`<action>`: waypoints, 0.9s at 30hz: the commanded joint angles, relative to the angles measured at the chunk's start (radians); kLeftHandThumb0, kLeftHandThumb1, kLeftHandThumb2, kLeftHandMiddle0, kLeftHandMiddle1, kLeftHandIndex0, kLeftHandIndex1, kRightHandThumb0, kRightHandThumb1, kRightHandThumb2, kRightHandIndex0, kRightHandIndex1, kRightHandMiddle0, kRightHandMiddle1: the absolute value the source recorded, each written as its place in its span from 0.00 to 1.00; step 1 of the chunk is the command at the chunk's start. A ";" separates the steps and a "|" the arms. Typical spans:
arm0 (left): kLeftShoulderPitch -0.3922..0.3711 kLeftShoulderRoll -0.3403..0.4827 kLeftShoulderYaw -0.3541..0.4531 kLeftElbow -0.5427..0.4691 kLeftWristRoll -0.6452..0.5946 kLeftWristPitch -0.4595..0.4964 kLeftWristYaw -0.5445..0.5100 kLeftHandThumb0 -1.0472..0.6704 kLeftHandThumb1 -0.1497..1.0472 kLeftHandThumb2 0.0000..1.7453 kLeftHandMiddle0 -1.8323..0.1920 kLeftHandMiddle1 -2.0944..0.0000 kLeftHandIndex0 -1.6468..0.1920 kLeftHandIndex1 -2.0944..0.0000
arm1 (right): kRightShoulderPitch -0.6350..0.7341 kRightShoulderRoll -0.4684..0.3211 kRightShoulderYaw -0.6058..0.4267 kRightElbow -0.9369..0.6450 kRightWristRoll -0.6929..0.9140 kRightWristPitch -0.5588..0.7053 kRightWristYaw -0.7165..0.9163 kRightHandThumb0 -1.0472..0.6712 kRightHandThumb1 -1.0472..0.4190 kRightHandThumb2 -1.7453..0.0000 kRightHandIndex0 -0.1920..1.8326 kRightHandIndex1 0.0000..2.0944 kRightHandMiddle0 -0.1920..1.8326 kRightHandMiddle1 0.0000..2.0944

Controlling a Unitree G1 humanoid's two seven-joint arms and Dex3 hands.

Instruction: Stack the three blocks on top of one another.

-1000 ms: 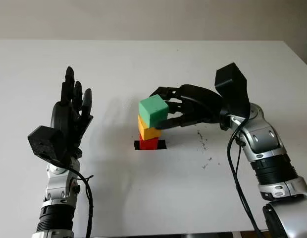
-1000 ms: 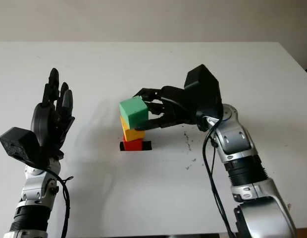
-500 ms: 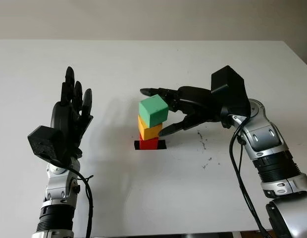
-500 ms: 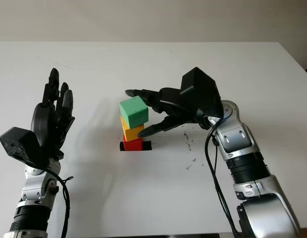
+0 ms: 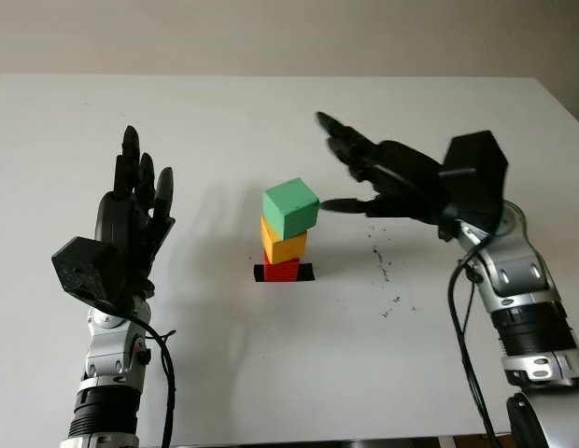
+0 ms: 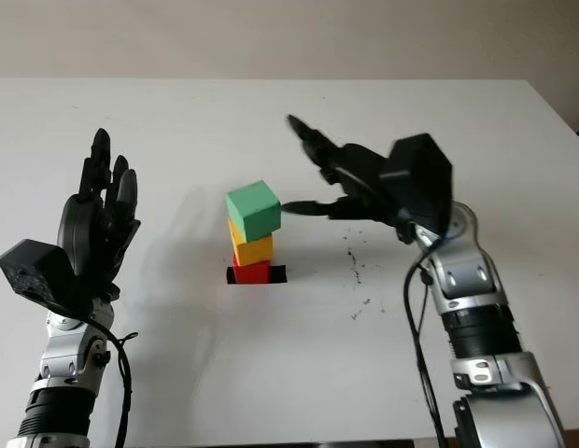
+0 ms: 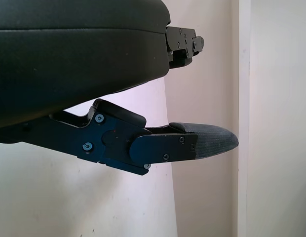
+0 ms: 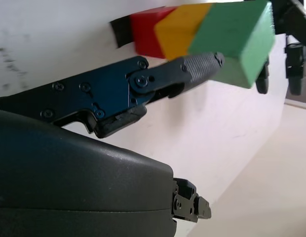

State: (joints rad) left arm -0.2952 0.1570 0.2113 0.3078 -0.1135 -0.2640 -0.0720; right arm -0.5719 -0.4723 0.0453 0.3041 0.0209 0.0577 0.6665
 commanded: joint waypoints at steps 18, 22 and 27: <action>-0.008 0.013 0.002 0.008 -0.003 -0.008 -0.011 0.20 1.00 0.27 0.93 0.98 0.93 0.98 | 0.203 0.193 -0.049 -0.104 0.114 0.051 -0.179 0.19 0.00 0.60 0.00 0.00 0.00 0.00; -0.009 0.009 0.002 0.007 -0.007 -0.010 -0.011 0.20 1.00 0.27 0.93 0.98 0.93 0.98 | 0.250 0.286 -0.052 -0.147 0.124 0.077 -0.291 0.19 0.00 0.57 0.00 0.00 0.00 0.00; -0.010 0.005 0.000 0.010 -0.002 -0.008 -0.003 0.20 1.00 0.28 0.93 0.97 0.92 0.98 | 0.297 0.371 -0.050 -0.200 0.136 0.115 -0.396 0.20 0.00 0.56 0.00 0.00 0.00 0.00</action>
State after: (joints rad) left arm -0.2961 0.1599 0.2129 0.3172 -0.1175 -0.2703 -0.0778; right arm -0.2890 -0.1157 -0.0002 0.1351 0.1532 0.1666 0.2841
